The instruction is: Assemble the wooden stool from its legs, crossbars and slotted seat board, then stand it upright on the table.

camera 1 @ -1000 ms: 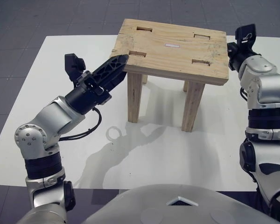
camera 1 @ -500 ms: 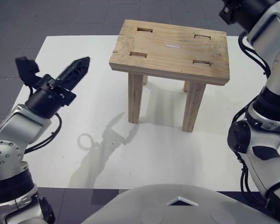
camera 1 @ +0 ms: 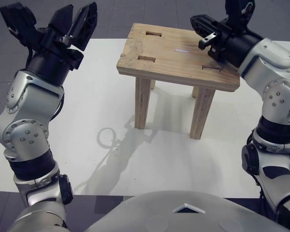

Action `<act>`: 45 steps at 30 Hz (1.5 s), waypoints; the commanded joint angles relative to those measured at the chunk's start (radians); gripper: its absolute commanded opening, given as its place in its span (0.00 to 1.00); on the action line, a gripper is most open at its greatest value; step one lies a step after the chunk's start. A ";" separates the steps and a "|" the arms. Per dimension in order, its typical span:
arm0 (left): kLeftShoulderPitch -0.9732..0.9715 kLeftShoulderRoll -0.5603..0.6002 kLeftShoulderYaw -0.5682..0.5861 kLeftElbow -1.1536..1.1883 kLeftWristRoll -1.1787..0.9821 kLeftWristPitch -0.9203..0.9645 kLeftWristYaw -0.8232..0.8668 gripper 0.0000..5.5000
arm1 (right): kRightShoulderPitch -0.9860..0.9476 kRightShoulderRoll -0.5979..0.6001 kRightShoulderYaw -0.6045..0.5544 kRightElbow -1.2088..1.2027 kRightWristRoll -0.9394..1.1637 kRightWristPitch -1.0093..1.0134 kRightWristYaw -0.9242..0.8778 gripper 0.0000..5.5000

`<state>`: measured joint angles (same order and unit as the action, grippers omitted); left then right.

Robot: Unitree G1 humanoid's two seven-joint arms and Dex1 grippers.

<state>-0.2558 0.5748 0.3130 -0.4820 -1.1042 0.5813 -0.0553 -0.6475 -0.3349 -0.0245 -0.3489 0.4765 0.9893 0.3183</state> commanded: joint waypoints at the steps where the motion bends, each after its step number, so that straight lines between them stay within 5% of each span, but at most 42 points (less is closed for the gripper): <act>1: 0.029 -0.031 -0.019 -0.028 0.004 0.030 0.018 0.71 | 0.040 -0.008 0.076 0.238 -0.043 -0.003 0.058 0.02; 11: 0.009 -0.066 -0.055 -0.042 0.000 0.069 0.019 0.71 | -0.118 -0.031 0.248 0.626 -0.140 -0.358 0.422 0.02; 14: 0.007 -0.082 -0.058 -0.040 0.018 0.058 0.023 0.71 | -0.145 -0.003 0.194 0.683 -0.139 -0.433 0.403 0.02; 22: -0.001 -0.126 -0.027 -0.076 0.072 0.007 0.058 0.71 | -0.077 0.048 -0.024 0.236 0.022 -0.396 0.219 0.02; 28: 0.058 -0.132 0.026 -0.128 0.195 -0.053 0.110 0.71 | -0.131 0.075 -0.104 0.159 0.008 -0.413 0.052 0.02; 34: 0.262 -0.124 -0.071 -0.120 0.622 -0.142 0.143 0.71 | 0.280 -0.039 -0.132 0.062 -0.294 -0.561 -0.110 0.02; 40: 0.346 -0.249 -0.215 -0.023 0.891 -0.250 0.198 0.74 | 0.551 0.012 -0.049 0.120 -0.382 -0.679 -0.113 0.02; 45: 0.396 -0.327 -0.307 0.080 1.009 -0.381 0.175 0.87 | 0.664 0.029 -0.004 0.168 -0.440 -0.789 -0.119 0.17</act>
<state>0.1183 0.2741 0.0248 -0.4349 -0.1161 0.2323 0.1321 -0.0030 -0.3139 -0.0354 -0.1892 0.0564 0.2276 0.2046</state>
